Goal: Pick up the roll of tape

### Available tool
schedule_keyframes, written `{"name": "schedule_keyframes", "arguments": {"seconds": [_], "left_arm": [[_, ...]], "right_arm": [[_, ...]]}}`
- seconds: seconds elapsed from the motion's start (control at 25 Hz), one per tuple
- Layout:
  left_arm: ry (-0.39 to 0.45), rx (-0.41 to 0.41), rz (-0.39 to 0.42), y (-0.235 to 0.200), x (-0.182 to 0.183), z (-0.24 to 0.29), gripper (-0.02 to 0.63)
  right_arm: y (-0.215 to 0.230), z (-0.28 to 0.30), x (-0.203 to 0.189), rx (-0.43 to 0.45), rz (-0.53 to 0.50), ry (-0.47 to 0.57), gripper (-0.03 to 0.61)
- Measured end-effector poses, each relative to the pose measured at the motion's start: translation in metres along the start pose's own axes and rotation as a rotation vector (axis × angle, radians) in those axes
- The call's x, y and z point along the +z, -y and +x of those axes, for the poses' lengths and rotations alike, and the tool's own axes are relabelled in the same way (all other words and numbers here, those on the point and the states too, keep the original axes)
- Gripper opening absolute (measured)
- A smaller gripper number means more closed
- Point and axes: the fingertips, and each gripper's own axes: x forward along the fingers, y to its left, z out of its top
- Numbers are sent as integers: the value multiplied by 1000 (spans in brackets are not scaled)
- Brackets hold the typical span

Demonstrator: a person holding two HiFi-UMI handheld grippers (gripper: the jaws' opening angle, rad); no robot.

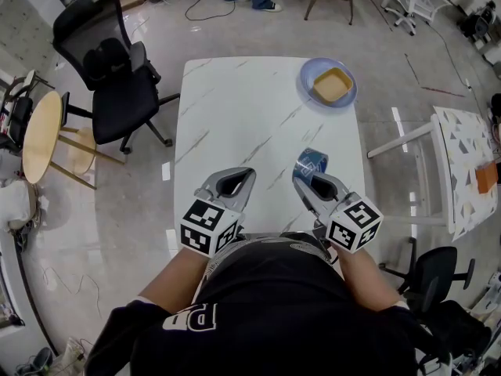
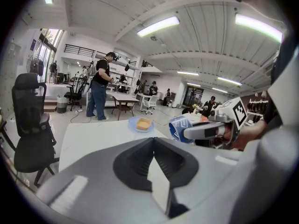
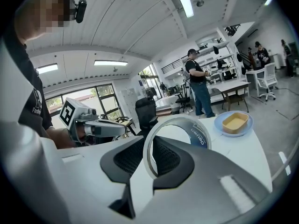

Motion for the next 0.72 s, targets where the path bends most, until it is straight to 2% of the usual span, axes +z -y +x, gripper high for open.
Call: {"name": "schedule_keyframes", "arguments": {"seconds": [0.72], "left_arm": [[-1,5,3,1,1,1,58]], "right_arm": [[-3,2,-3,12,-11,-9,55]]}}
